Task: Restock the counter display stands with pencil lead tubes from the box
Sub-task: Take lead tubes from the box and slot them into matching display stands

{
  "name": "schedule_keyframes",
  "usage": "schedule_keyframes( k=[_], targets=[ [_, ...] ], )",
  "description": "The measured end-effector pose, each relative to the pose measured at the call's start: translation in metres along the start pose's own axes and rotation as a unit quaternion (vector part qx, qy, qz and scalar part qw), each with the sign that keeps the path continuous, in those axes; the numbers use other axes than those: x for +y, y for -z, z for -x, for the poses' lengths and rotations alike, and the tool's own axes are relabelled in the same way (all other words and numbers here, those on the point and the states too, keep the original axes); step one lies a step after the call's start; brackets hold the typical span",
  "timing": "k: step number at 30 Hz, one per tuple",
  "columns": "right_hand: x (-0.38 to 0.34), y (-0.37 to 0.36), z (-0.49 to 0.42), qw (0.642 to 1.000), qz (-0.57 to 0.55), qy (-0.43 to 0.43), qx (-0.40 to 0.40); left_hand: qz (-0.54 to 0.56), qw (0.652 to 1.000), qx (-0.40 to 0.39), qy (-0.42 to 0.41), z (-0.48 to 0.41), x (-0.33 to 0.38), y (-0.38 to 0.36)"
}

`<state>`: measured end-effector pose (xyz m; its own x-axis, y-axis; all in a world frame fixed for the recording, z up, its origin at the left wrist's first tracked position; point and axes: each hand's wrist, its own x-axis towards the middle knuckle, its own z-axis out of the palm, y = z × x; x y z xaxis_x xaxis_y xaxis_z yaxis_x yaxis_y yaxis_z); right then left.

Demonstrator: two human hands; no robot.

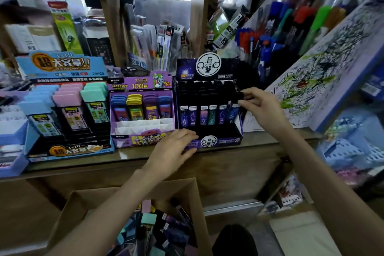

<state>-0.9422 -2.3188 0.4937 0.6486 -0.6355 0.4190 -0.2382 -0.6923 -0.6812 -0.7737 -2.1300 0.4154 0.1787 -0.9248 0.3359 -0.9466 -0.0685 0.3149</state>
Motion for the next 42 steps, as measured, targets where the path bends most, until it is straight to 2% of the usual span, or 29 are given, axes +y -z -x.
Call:
schedule_keyframes(
  k=[4,10,16,19,22,24,26,28,30,34,36,39,42],
  targets=[
    [-0.001,-0.005,-0.005,1.0,0.02,-0.002,-0.005,0.024,0.999,0.034,0.01,-0.002,0.002,0.0],
    [0.004,-0.019,-0.002,0.982,0.171,0.075,0.041,0.037,0.996,0.071,0.027,-0.003,0.006,-0.004],
    [-0.011,-0.014,0.003,0.982,0.175,0.057,0.037,0.052,0.994,0.093,0.004,0.015,0.014,0.005],
    [-0.02,-0.019,0.03,0.986,0.136,0.071,0.056,0.084,0.993,0.084,0.004,0.053,0.007,0.002],
    [-0.019,-0.041,0.076,0.996,0.056,0.059,0.018,0.121,0.99,0.025,0.064,0.101,-0.009,-0.018],
    [-0.007,-0.07,0.113,0.999,0.041,0.027,-0.011,0.127,0.985,-0.018,0.12,0.133,-0.021,-0.038],
    [0.01,-0.105,0.149,0.995,0.044,-0.054,-0.074,0.135,0.973,-0.06,0.179,0.161,-0.031,-0.06],
    [0.028,-0.143,0.178,0.976,0.051,-0.148,-0.148,0.143,0.957,-0.102,0.23,0.183,-0.039,-0.082],
    [0.039,-0.176,0.197,0.962,0.026,-0.204,-0.18,0.151,0.943,-0.132,0.265,0.198,-0.043,-0.103],
    [0.055,-0.211,0.217,0.954,0.03,-0.238,-0.18,0.139,0.932,-0.138,0.304,0.217,-0.045,-0.132],
    [0.062,-0.215,0.223,0.95,0.013,-0.255,-0.18,0.119,0.928,-0.109,0.337,0.226,-0.051,-0.143],
    [0.069,-0.215,0.228,0.956,-0.02,-0.251,-0.152,0.107,0.905,-0.07,0.405,0.229,-0.061,-0.152],
    [0.073,-0.218,0.229,0.963,-0.015,-0.235,-0.134,0.103,0.899,-0.065,0.42,0.22,-0.065,-0.161]
  ],
)
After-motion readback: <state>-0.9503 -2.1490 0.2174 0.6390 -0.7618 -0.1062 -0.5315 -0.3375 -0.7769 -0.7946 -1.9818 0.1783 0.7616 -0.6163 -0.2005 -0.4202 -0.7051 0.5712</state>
